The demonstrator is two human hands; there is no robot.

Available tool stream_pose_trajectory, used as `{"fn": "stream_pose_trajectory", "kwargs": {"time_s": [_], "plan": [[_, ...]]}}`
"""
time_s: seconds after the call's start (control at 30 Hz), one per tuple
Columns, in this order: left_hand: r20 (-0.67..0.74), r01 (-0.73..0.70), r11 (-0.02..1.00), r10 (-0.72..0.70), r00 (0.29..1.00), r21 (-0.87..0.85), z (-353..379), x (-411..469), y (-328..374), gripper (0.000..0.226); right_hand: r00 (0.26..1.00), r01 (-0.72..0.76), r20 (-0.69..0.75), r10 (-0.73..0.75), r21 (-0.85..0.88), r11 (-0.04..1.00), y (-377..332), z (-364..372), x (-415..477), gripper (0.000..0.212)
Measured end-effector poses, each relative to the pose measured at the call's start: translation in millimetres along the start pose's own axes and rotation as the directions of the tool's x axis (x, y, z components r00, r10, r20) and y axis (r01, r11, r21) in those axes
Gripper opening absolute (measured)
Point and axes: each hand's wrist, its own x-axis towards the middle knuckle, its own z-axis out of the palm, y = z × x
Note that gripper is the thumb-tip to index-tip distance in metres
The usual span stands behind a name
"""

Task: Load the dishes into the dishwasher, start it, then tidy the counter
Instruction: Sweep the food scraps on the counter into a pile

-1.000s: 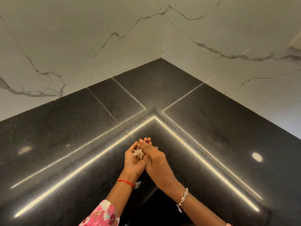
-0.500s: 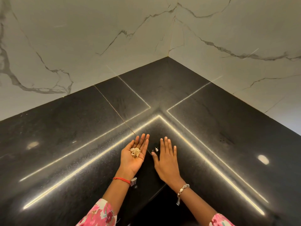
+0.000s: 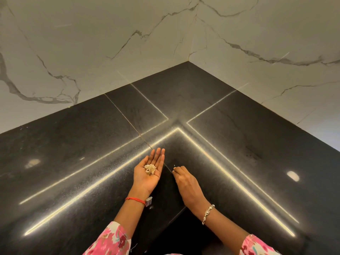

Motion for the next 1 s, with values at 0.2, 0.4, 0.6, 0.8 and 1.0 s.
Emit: {"fn": "stream_pose_trajectory", "kwargs": {"time_s": [0.2,0.4,0.6,0.8,1.0], "plan": [[0.004,0.005,1.000,-0.005,1.000,0.015,-2.2,0.5,3.0,0.033,0.994,-0.053,0.092,0.058,-0.048,0.997,-4.5,-9.5,13.0,0.026],[0.003,0.027,0.998,-0.028,1.000,0.058,-1.7,-1.4,-0.6,0.034,0.881,-0.410,0.051,0.470,0.576,0.707,6.3,-50.9,45.1,0.012],[-0.016,0.088,0.985,-0.087,0.996,0.146,4.5,-2.1,-13.5,0.035,0.949,-0.282,0.114,0.294,0.725,0.629,-37.1,-69.3,39.3,0.020],[-0.024,0.105,0.992,-0.103,0.994,0.073,3.9,-9.2,-12.6,0.033,0.923,-0.172,-0.075,0.378,0.799,0.577,-17.9,-75.4,40.0,0.019],[-0.053,0.125,0.991,-0.123,0.991,0.040,-3.0,-27.6,-9.0,0.031,0.930,-0.301,0.324,0.173,0.403,0.864,33.4,-27.0,34.4,0.042]]}}
